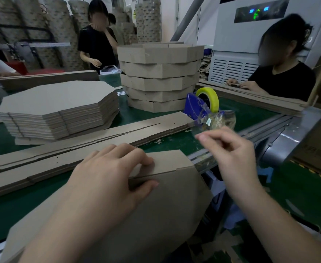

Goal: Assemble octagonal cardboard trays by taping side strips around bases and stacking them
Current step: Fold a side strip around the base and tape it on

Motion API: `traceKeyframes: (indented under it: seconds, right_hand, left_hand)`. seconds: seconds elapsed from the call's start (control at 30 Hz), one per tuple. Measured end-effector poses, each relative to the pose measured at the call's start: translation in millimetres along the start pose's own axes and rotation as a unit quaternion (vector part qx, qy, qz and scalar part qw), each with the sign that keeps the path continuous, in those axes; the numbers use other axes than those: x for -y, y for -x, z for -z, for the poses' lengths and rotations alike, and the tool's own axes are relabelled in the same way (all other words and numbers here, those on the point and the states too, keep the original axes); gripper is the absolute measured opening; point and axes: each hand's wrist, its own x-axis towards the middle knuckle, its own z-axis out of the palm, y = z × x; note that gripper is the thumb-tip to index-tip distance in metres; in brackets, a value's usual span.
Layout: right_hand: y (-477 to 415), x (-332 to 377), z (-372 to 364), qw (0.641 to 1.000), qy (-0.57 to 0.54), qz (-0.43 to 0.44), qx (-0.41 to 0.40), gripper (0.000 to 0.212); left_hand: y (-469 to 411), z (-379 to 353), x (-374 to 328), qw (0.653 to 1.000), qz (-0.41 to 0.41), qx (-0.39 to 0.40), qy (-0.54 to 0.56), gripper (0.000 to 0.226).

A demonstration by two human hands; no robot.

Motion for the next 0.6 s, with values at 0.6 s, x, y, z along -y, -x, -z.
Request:
traceKeyframes:
  seconds: [0.6]
  right_hand:
    - [76,41,-66,0.889,-0.302,-0.343,-0.035,0.034]
  left_hand:
    - [7,7,0,0.999,-0.011,0.018,-0.024,0.031]
